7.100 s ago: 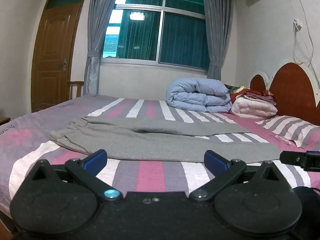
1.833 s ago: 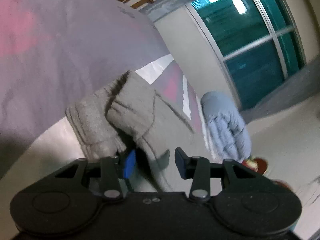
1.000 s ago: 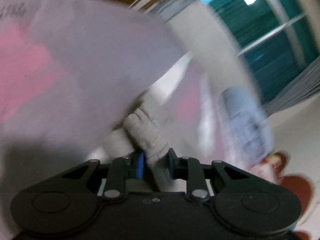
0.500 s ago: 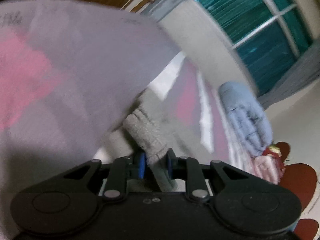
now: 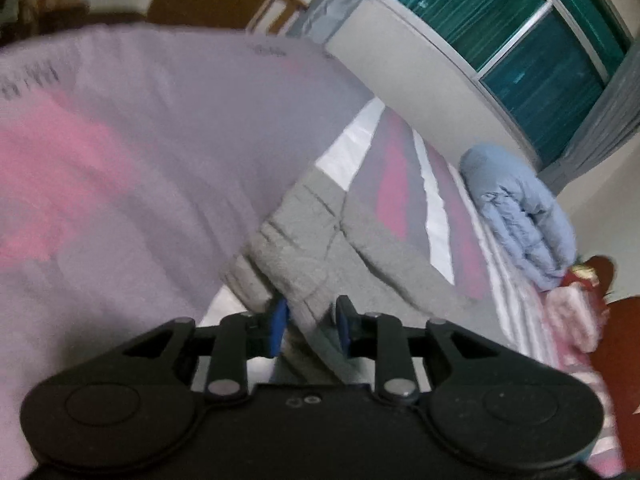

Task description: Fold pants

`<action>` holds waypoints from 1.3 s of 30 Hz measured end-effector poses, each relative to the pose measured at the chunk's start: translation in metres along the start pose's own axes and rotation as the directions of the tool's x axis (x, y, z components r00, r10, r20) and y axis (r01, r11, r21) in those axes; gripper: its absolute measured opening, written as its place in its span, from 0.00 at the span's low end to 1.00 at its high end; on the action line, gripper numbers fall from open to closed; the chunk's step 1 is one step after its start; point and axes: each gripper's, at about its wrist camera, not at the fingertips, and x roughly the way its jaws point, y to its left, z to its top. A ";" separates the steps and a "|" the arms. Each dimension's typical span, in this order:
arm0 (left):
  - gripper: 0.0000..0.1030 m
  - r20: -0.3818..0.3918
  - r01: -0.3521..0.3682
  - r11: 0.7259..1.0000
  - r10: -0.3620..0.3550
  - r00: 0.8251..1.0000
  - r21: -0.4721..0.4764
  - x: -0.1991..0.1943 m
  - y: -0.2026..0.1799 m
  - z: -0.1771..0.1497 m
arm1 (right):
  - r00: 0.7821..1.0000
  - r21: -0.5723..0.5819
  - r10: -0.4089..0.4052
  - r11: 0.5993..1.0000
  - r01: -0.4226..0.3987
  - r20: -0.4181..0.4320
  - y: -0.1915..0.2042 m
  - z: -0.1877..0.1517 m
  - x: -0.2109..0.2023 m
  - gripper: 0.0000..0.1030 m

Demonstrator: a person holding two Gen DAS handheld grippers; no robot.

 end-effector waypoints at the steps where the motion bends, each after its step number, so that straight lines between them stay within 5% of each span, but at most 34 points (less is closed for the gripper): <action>1: 0.16 0.018 -0.018 1.000 0.017 1.000 0.023 -0.006 -0.010 -0.004 | 0.998 -0.012 0.004 1.000 -0.003 0.056 -0.003 0.002 -0.017 0.27; 7: 0.23 0.056 -0.028 0.994 0.022 0.998 0.101 -0.013 -0.070 -0.047 | 0.973 0.124 -0.078 0.991 0.051 0.215 -0.065 0.040 -0.061 0.28; 13: 0.25 0.045 -0.115 0.985 0.110 0.993 0.131 0.014 -0.103 -0.087 | 0.974 0.305 -0.089 0.952 0.021 0.210 -0.124 0.073 -0.055 0.28; 17: 0.25 0.058 -0.114 0.985 0.107 0.993 0.132 0.020 -0.097 -0.096 | 0.975 0.366 -0.063 0.930 -0.020 0.212 -0.143 0.096 -0.052 0.28; 21: 0.26 0.092 -0.126 0.976 0.111 0.990 0.180 0.020 -0.101 -0.109 | 0.977 0.367 -0.058 0.930 -0.022 0.206 -0.145 0.109 -0.049 0.28; 22: 0.26 0.094 -0.130 0.974 0.115 0.989 0.183 0.019 -0.102 -0.109 | 0.976 0.346 -0.068 0.938 -0.007 0.205 -0.144 0.111 -0.049 0.22; 23: 0.26 0.095 -0.133 0.974 0.117 0.989 0.184 0.021 -0.103 -0.109 | 0.976 0.318 -0.083 0.948 0.016 0.200 -0.136 0.116 -0.046 0.04; 29: 0.26 0.091 -0.120 0.975 0.104 0.990 0.188 0.019 -0.101 -0.108 | 0.952 0.171 -0.051 0.985 -0.002 0.303 -0.100 0.092 -0.122 0.04; 34: 0.26 0.090 -0.127 0.971 0.111 0.990 0.200 0.019 -0.104 -0.110 | 0.965 0.192 -0.192 0.969 0.157 0.180 -0.118 0.056 -0.119 0.04; 36: 0.26 0.089 -0.126 0.972 0.111 0.990 0.198 0.018 -0.104 -0.110 | 0.981 0.282 -0.130 0.956 0.086 0.142 -0.135 0.059 -0.109 0.04; 37: 0.26 0.088 -0.125 0.973 0.109 0.990 0.195 0.017 -0.104 -0.110 | 0.981 0.288 -0.124 0.955 0.077 0.147 -0.133 0.064 -0.111 0.06; 39: 0.26 0.089 -0.122 0.973 0.107 0.990 0.195 0.017 -0.104 -0.110 | 0.966 0.272 -0.142 0.959 0.080 0.218 -0.130 0.072 -0.126 0.25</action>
